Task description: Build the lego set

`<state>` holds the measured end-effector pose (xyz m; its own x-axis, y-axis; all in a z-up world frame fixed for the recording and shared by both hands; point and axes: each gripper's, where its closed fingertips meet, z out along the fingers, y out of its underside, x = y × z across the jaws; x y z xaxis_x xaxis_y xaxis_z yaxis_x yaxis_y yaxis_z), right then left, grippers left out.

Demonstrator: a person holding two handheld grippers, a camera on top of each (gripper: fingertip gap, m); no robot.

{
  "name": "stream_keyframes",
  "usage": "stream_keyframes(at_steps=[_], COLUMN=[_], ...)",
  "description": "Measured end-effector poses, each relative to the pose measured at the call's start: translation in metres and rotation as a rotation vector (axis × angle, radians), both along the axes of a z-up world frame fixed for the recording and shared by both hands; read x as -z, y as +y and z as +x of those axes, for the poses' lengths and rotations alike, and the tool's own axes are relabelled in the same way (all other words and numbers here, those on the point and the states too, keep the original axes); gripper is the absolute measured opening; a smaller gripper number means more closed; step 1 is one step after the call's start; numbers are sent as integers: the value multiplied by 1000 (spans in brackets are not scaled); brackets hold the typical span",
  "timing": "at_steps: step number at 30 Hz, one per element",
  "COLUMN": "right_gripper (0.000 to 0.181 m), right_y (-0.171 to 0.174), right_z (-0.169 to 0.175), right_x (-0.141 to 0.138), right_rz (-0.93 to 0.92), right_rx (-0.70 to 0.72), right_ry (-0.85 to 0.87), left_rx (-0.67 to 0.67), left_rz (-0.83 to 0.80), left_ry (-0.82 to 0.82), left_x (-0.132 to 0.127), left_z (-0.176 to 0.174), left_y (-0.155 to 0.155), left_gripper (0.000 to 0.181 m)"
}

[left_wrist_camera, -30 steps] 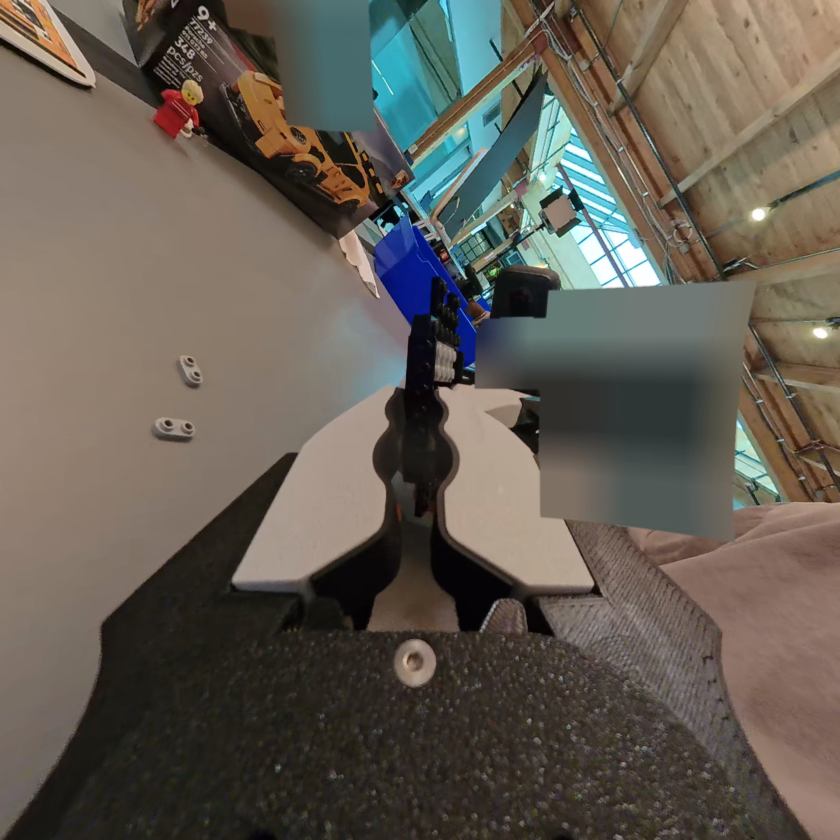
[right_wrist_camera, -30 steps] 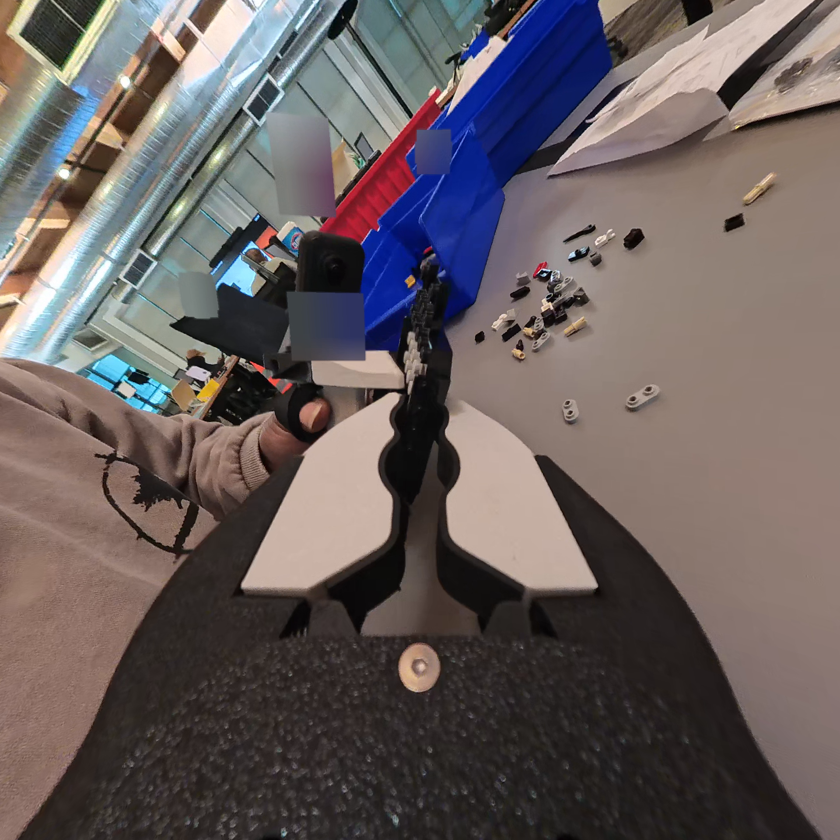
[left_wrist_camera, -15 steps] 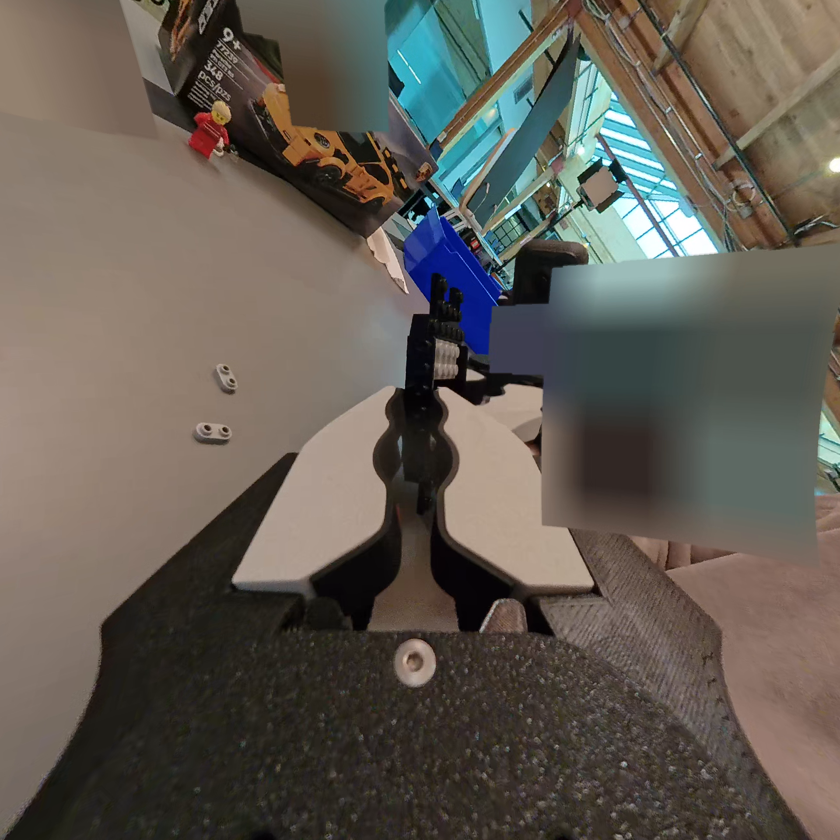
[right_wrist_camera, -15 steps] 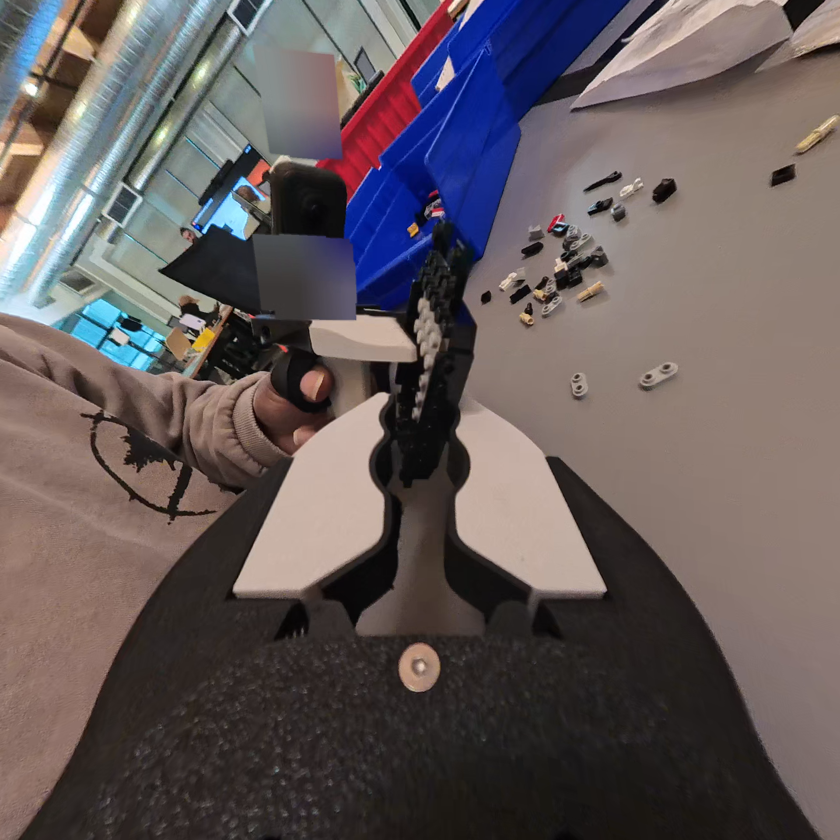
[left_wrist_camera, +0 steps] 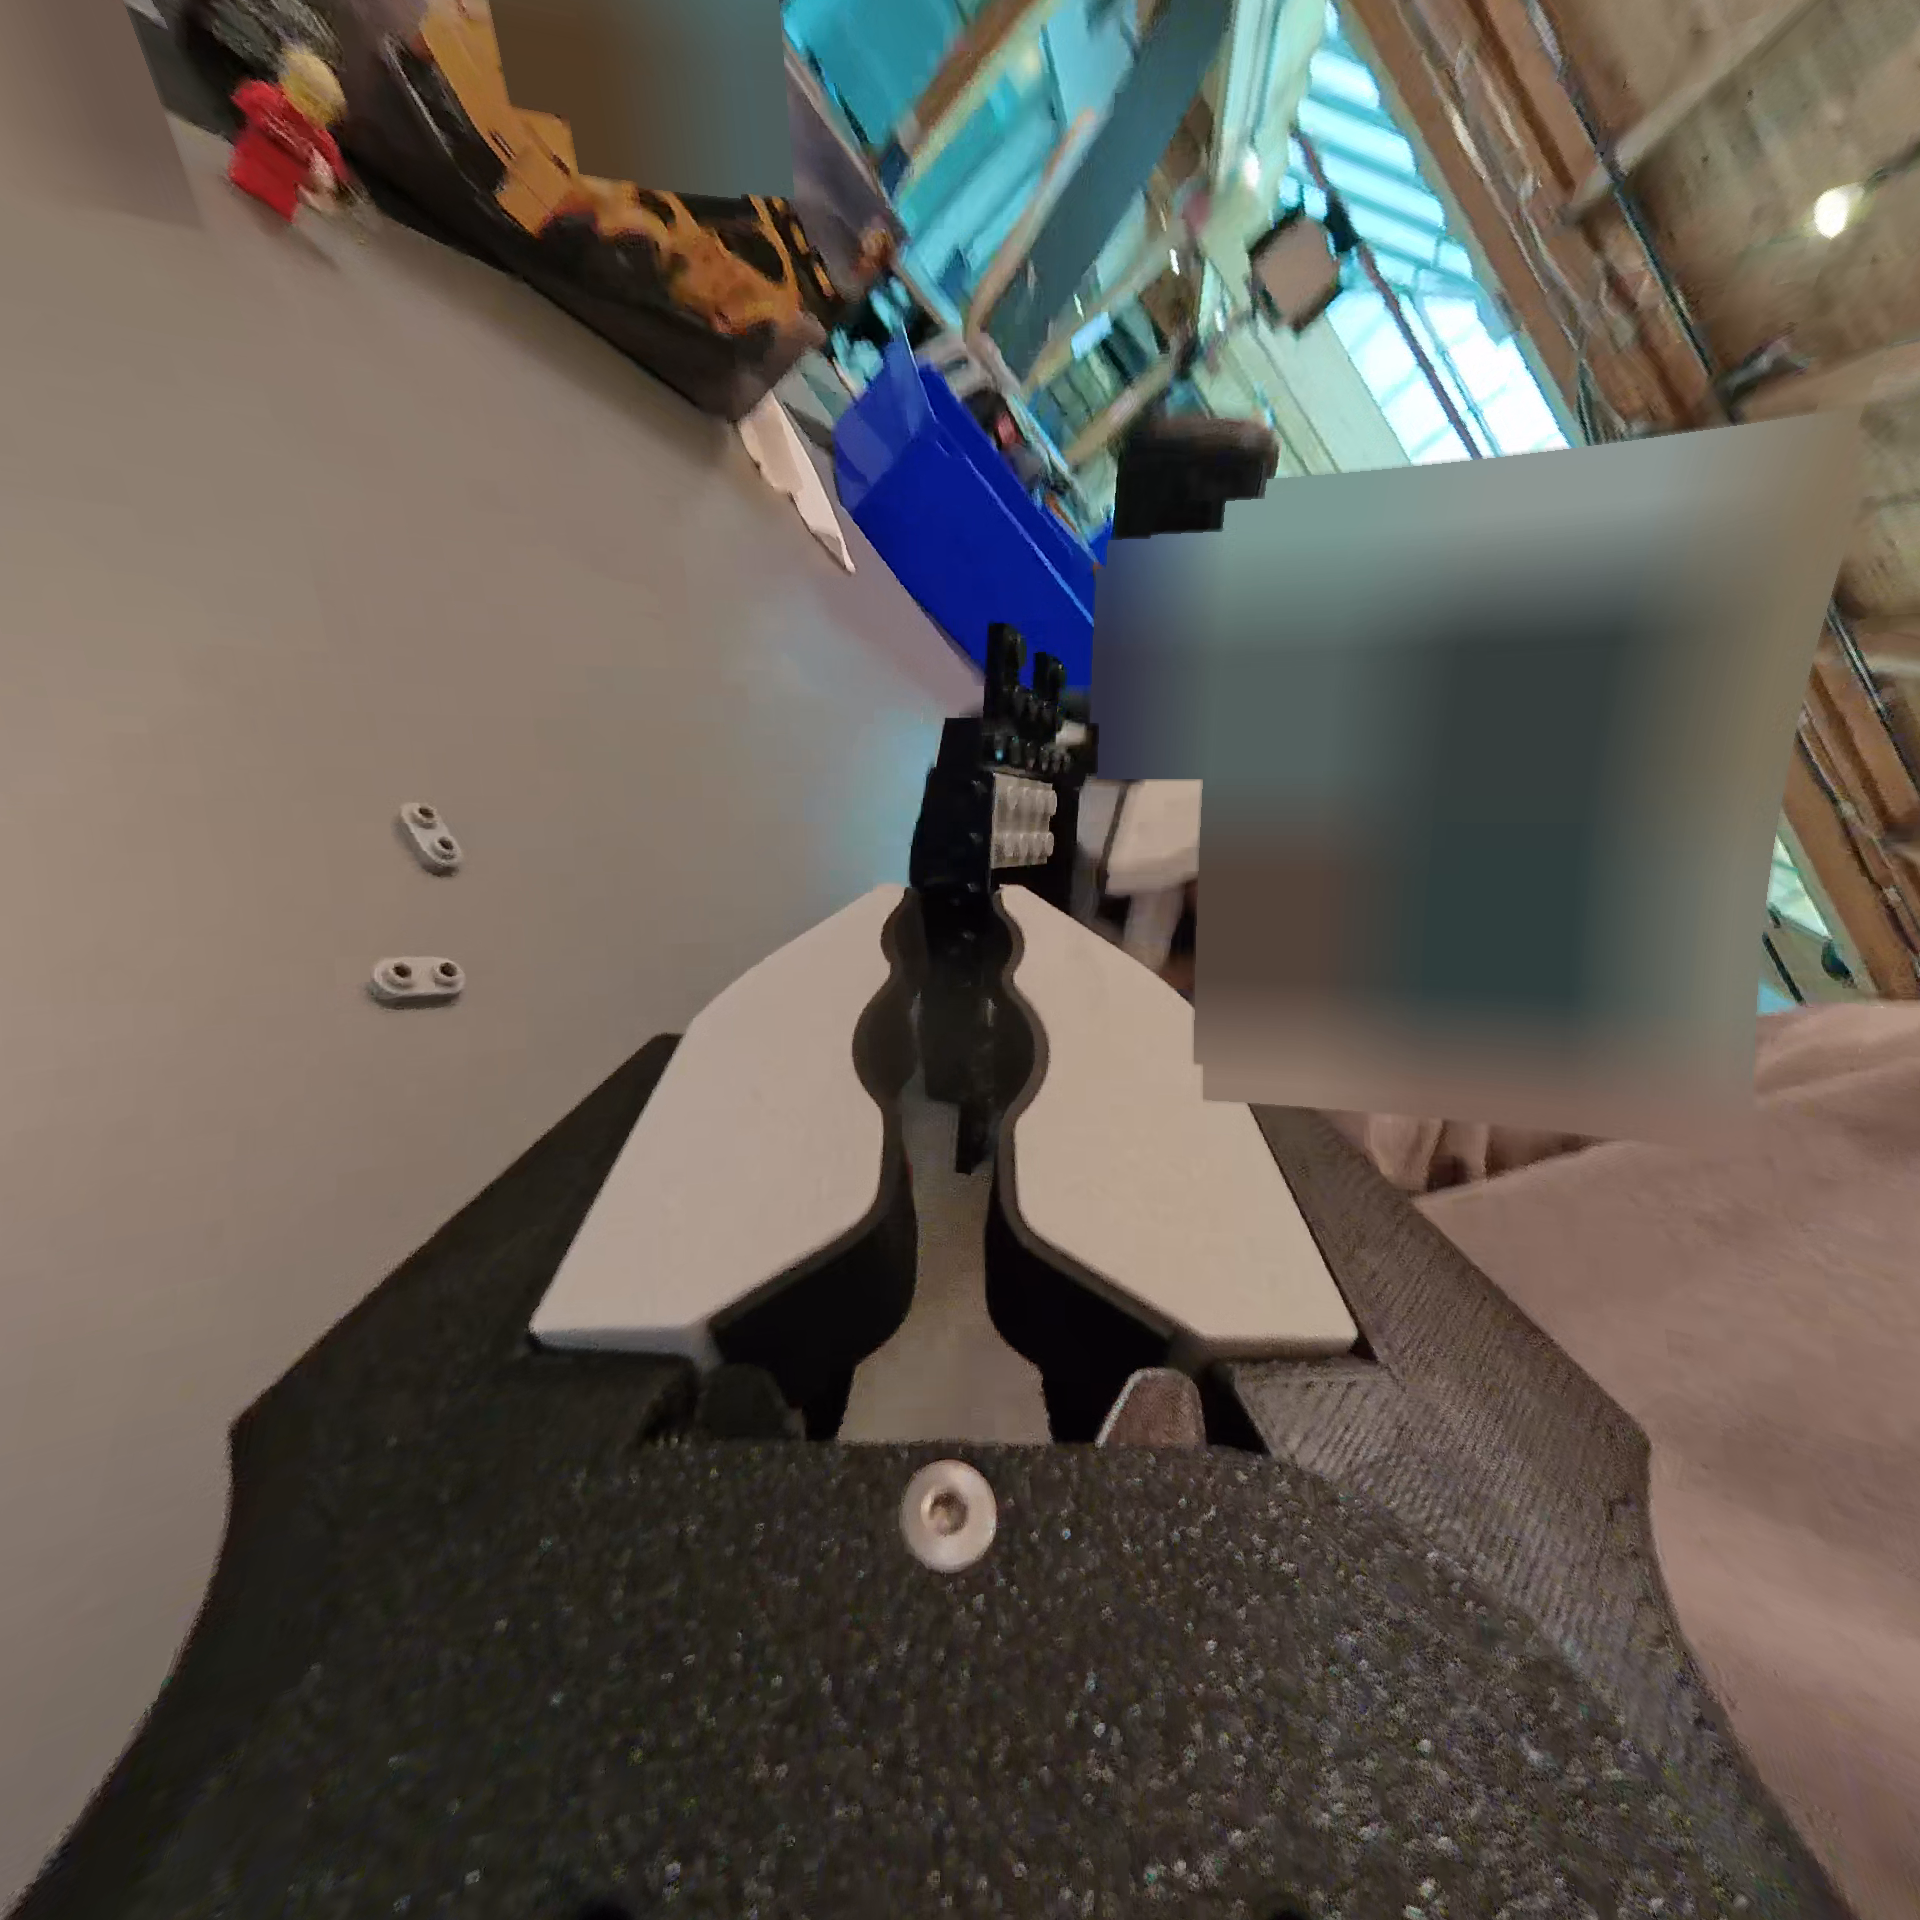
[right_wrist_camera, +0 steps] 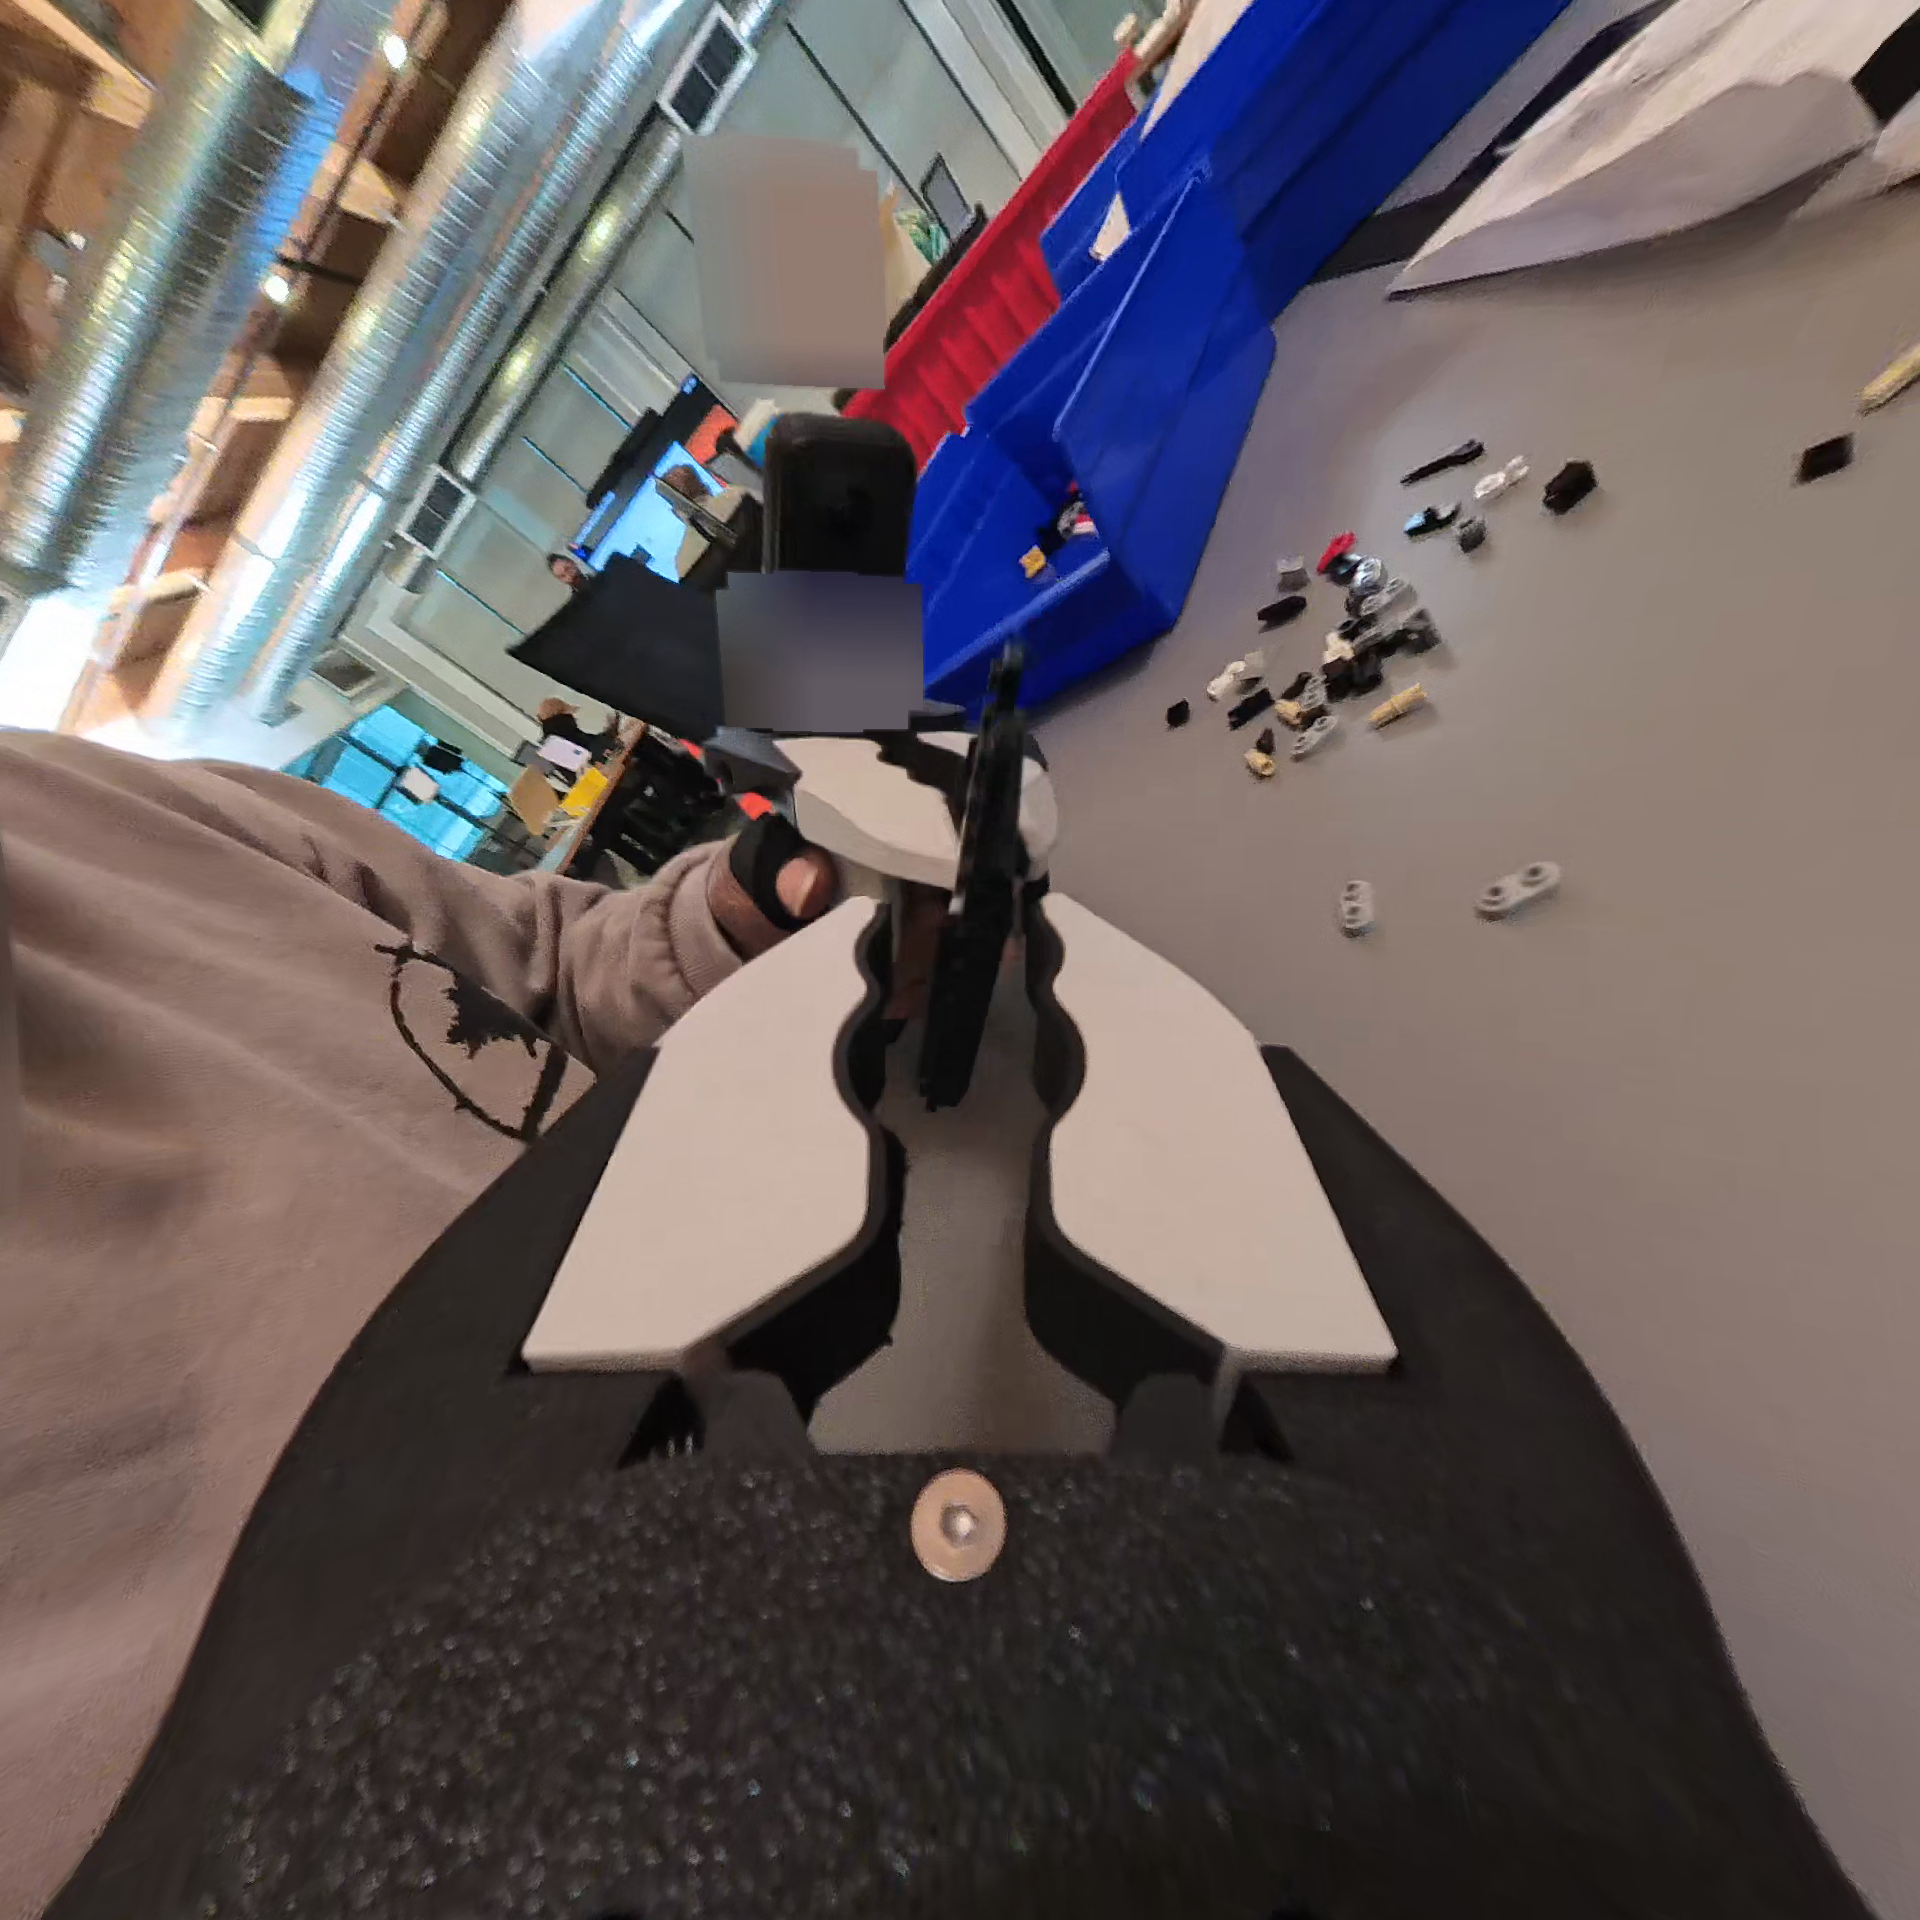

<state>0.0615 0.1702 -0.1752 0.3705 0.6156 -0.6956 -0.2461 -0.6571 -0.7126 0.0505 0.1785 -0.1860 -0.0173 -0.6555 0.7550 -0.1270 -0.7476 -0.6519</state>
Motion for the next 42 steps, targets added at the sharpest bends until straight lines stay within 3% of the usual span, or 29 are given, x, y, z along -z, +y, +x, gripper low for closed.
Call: stream_keyframes(at_steps=[4,7,11,14,19,23,25,27,30,32,36,42], right_gripper=[32,10,9,9,9,9,16,21,21,21,22,20], right_y=[-3,-2,-1,5,5,11,19,36,58,65,72,82], right_z=[7,2,0,13,14,11,18,39,56,45,17,11], right_x=[-1,3,-1,-12,-15,-15,-19,-15,27,53,86,98], right_rz=[8,8,-24,-47,-118,-81,-7,119,204,223,246,220], right_rx=[-62,-66,-8,106,96,44,17,33,3,-67,-219,-264], right_ry=[-136,-168,-18,165,305,256,162,-65,-571,-761,-895,-932], left_rx=[64,93,93,116,206,162,109,16,-146,-212,-273,-292], left_rz=[42,62,73,29,-64,-114,-186,-232,-304,-346,-390,-437], left_ry=[37,47,22,-6,-83,-68,-76,-59,-47,-49,-52,-59], left_x=[4,5,2,3,-8,-4,-2,4,14,19,24,29], left_z=[-2,1,-3,-6,-4,-6,-6,-10,-23,-31,-37,-38], left_y=[-5,-13,-13,-17,-32,-24,-15,1,32,47,57,61], left_gripper=[11,11,11,28,11,9,9,9,9,9,9,8])
